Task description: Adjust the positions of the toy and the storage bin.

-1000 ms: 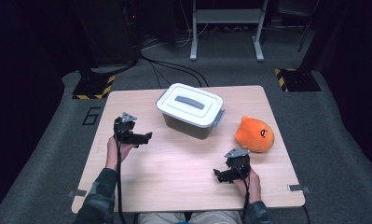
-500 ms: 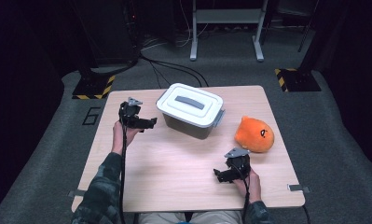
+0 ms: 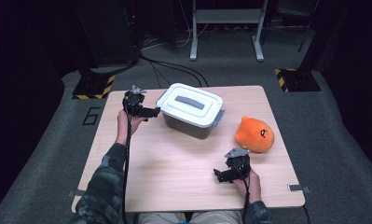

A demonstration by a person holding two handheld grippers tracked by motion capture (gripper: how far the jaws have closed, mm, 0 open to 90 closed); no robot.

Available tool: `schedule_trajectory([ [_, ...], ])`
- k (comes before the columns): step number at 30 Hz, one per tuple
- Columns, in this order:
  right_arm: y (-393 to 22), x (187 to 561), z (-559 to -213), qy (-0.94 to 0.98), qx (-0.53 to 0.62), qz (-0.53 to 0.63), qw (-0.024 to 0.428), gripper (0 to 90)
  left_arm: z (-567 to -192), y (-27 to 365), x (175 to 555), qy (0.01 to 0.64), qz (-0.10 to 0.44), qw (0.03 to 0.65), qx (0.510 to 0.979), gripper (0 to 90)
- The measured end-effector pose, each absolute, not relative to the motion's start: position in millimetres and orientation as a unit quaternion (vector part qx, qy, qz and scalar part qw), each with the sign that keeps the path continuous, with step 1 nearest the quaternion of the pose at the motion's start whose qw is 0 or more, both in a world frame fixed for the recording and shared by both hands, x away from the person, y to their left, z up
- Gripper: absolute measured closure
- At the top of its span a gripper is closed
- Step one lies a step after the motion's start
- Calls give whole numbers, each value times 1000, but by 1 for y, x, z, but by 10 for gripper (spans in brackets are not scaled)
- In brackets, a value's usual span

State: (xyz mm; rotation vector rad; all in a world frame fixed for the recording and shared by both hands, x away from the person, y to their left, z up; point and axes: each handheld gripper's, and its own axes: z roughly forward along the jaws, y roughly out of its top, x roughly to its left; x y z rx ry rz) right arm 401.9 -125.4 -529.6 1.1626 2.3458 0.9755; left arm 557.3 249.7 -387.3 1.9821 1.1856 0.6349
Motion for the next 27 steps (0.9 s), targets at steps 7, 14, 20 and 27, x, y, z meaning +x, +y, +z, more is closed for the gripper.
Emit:
schedule_trajectory([
  [7,-125,402,-530,826,411,344,172,0,-382,241,573,461,254,368,766,81],
  [14,-125,402,-530,827,411,345,171,0,-385,231,590,466,248,358,770,237],
  [20,-126,402,-529,826,411,346,171,5,-396,227,602,470,233,347,778,374],
  [27,-126,402,-529,825,411,347,172,9,-396,226,596,451,212,364,787,623],
])
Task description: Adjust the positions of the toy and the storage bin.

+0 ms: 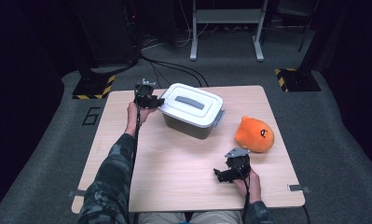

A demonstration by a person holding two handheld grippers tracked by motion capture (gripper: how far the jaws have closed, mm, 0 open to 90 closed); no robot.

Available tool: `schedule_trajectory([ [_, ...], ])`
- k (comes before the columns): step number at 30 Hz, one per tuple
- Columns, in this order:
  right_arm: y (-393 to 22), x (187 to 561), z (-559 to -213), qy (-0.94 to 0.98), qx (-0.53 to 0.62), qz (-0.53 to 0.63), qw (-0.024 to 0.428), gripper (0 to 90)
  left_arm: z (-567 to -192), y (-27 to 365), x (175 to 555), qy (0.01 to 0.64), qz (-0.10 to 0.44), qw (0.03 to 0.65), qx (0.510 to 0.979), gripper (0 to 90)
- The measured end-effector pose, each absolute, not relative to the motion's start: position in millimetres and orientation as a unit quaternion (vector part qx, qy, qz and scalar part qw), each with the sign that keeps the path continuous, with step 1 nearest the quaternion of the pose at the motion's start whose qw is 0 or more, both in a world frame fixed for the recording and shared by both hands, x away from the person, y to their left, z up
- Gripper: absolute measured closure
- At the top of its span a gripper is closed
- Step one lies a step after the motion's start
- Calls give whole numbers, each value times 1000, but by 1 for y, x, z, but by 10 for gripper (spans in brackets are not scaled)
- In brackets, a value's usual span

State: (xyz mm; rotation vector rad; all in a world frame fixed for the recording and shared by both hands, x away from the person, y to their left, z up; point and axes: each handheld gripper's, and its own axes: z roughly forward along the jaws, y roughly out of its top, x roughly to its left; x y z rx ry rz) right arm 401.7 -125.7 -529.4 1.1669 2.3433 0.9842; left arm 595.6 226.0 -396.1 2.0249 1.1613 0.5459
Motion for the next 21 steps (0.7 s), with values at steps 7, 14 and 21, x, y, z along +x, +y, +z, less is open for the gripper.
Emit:
schedule_trajectory([
  [7,-126,401,-529,824,413,346,172,14,-396,226,588,456,216,359,785,655],
  [14,-126,401,-529,824,414,346,172,14,-396,225,580,464,221,356,780,655],
  [21,-126,401,-529,824,414,346,173,15,-396,224,564,460,228,350,784,653],
])
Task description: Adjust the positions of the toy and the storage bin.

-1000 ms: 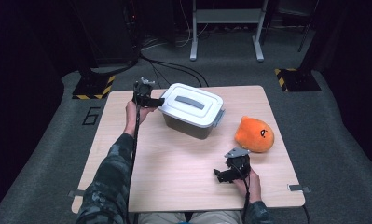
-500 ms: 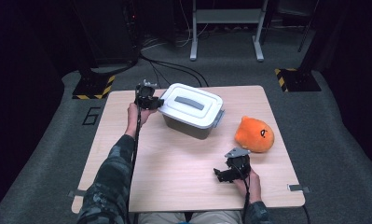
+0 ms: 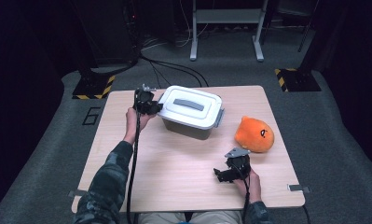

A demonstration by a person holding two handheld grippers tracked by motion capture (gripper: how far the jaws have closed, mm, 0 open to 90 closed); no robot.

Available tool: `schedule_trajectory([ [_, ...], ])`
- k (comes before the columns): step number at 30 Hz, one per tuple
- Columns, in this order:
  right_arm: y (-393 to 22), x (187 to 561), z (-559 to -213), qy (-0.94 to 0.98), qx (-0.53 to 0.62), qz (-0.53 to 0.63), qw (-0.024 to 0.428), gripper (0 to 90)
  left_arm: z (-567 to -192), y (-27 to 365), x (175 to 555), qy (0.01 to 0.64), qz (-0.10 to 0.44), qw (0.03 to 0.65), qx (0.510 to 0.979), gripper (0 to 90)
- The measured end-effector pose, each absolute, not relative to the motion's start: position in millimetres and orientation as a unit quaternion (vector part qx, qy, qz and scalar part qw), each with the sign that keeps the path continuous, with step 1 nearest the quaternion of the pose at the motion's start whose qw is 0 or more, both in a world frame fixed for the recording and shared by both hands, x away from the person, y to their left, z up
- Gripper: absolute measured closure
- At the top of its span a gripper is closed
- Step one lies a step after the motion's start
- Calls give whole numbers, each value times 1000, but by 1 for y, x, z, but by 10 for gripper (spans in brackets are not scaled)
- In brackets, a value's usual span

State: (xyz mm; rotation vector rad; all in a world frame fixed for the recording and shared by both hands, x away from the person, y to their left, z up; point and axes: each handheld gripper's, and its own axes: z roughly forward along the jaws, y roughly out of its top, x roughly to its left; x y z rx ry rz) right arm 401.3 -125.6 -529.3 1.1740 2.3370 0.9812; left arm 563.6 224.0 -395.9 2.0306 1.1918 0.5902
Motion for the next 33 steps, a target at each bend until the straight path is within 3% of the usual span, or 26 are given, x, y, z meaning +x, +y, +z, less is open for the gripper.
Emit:
schedule_trajectory([
  [7,-126,401,-529,824,414,346,174,16,-394,223,543,454,236,346,786,663],
  [9,-126,401,-529,824,414,346,174,16,-393,224,538,452,221,358,787,759],
  [13,-126,401,-529,824,414,346,174,16,-394,220,532,441,239,354,789,750],
  [17,-126,401,-529,824,414,346,174,17,-395,221,535,442,244,349,790,691],
  [22,-126,401,-529,824,414,346,173,19,-398,228,552,454,252,353,779,441],
  [25,-126,401,-529,824,413,346,174,22,-403,239,565,468,210,383,769,412],
  [28,-126,401,-529,824,413,346,174,22,-405,243,564,479,187,404,756,439],
  [31,-126,401,-529,824,414,347,174,23,-403,238,557,476,182,403,760,590],
  [33,-126,401,-529,824,413,346,175,24,-400,235,553,468,195,383,772,626],
])
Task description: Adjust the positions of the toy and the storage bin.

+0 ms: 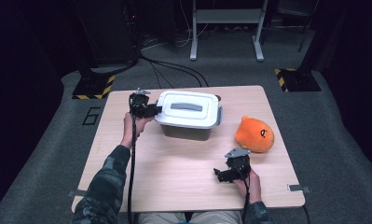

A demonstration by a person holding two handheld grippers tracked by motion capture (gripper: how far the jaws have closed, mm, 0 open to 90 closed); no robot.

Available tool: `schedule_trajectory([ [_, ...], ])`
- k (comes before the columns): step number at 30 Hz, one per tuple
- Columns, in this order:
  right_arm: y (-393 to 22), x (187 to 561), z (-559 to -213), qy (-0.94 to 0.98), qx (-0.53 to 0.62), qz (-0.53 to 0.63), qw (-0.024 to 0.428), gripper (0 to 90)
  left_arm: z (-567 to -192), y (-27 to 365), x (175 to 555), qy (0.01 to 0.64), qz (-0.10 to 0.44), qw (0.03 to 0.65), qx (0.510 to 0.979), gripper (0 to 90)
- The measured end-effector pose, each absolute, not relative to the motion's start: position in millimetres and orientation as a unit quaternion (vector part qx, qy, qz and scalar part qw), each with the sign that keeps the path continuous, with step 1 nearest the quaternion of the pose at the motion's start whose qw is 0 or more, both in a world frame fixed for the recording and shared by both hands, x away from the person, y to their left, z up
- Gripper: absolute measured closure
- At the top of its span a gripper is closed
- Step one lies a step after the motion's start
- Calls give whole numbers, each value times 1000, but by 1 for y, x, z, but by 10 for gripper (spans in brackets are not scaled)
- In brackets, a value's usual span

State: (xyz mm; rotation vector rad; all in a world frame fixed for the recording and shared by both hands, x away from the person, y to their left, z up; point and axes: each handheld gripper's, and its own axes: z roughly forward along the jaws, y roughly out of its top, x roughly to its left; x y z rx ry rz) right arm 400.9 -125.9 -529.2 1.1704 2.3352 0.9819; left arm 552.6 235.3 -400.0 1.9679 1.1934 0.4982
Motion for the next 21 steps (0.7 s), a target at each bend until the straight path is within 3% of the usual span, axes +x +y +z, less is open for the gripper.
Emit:
schedule_trajectory([
  [21,-126,401,-529,824,412,347,177,25,-396,226,509,453,206,364,788,624],
])
